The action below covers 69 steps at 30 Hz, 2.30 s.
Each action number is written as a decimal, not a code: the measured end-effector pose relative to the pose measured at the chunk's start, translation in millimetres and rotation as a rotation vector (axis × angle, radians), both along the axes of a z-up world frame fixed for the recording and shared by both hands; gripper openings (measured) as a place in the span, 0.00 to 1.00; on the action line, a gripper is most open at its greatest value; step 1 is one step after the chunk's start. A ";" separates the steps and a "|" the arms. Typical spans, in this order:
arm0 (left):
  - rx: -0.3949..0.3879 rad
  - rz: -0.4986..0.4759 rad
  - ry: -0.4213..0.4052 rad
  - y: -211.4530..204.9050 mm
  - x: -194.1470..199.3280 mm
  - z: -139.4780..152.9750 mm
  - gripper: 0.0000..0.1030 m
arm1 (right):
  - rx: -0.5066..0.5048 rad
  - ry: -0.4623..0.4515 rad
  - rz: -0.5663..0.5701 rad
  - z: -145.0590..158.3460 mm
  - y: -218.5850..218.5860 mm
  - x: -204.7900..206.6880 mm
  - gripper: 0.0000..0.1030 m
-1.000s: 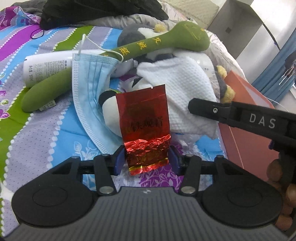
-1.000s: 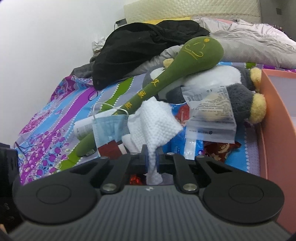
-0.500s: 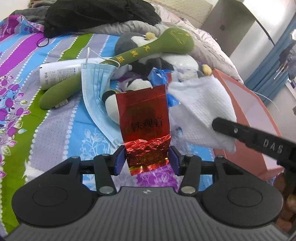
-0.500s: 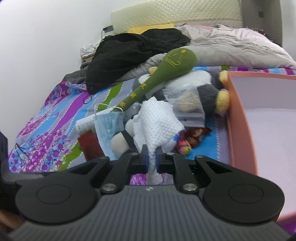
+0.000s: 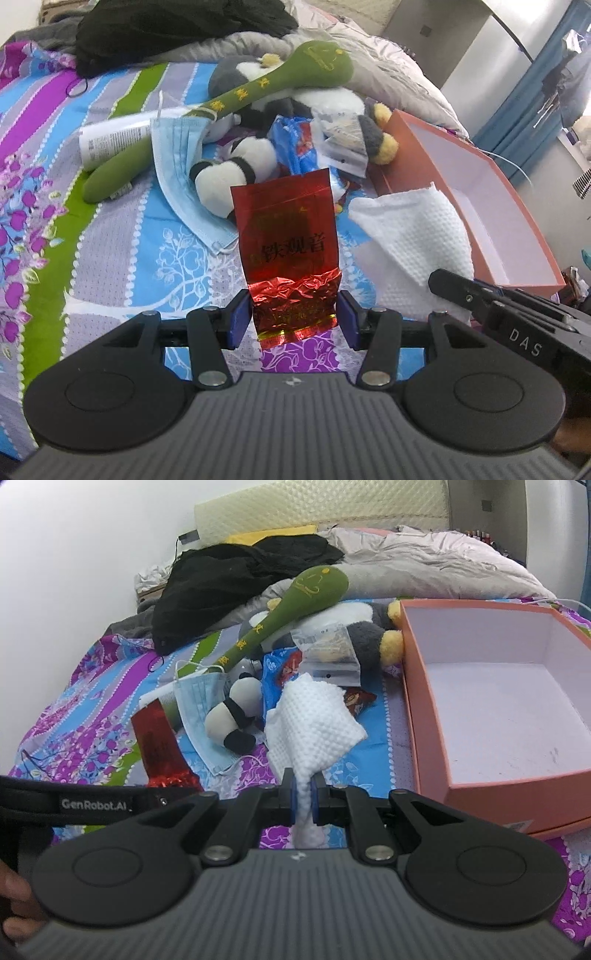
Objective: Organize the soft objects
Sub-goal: 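Carry the red packet and white wipe with both tools over the orange box, then open both tools to drop the packet and wipe into the box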
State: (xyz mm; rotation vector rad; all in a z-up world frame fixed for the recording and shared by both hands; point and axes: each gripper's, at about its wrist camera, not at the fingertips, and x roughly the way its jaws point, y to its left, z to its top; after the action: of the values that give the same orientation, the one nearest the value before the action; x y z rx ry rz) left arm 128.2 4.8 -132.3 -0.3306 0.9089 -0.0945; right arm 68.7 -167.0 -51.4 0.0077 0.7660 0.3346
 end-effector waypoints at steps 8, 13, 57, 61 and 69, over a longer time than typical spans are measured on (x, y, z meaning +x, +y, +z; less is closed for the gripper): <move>0.018 -0.041 -0.074 -11.8 11.2 43.0 0.54 | 0.021 -0.100 -0.007 35.5 -6.2 -0.9 0.11; 0.029 -0.076 -0.142 -25.6 20.5 73.0 0.54 | 0.020 -0.185 -0.020 62.6 -14.7 2.0 0.11; 0.024 -0.503 0.142 -242.9 199.8 40.0 0.54 | -0.159 0.129 -0.356 6.1 -203.7 80.5 0.12; 0.046 -0.493 0.154 -243.7 198.3 35.0 0.71 | -0.151 0.139 -0.359 2.9 -204.4 79.9 0.22; 0.052 -0.493 0.113 -234.2 185.2 48.3 0.73 | -0.131 0.086 -0.354 17.9 -202.2 76.7 0.58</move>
State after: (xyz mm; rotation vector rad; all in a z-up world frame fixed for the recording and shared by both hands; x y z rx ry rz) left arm 313.5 -229.4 -84.1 -0.0577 1.0884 -0.5090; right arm 145.4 -369.1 -33.5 0.0336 0.8534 -0.0530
